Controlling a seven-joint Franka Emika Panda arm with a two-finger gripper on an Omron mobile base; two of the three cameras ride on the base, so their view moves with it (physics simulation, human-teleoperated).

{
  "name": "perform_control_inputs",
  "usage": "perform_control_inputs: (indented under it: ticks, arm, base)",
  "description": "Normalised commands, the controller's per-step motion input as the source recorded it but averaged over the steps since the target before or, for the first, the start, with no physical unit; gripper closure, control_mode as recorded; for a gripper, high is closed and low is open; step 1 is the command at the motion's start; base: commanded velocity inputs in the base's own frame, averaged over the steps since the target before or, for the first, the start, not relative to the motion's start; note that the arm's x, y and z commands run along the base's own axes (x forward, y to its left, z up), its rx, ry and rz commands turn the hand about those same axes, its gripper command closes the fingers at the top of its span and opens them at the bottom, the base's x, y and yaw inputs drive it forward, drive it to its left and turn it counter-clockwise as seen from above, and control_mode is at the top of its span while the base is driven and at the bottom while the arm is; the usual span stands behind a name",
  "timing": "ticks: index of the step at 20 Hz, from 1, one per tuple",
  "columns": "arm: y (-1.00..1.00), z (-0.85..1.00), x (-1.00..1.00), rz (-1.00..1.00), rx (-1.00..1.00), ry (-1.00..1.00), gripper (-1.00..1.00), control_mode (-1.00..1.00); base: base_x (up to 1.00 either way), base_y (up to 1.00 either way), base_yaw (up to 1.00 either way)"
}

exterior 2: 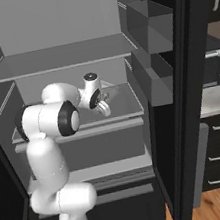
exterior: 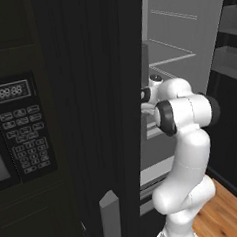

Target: Place two dumplings into each of the tupperware containers and then place the containers in the fridge.

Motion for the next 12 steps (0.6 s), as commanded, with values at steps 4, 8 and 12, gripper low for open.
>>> perform_control_inputs:
  ticks: [4, 8, 12]
  arm:
    - [-0.29, -0.22, 0.37, 0.01, 0.00, 0.00, 1.00, -1.00]
    - [-0.09, -0.09, 0.27, 0.00, 0.00, -0.02, -1.00, -1.00]
    - [-0.02, 0.00, 0.01, 0.01, 0.00, -0.18, -1.00, -1.00]
  base:
    - [0.00, 0.00, 0.00]
    - [0.00, 0.00, 0.00]
    - [0.00, 0.00, 0.00]
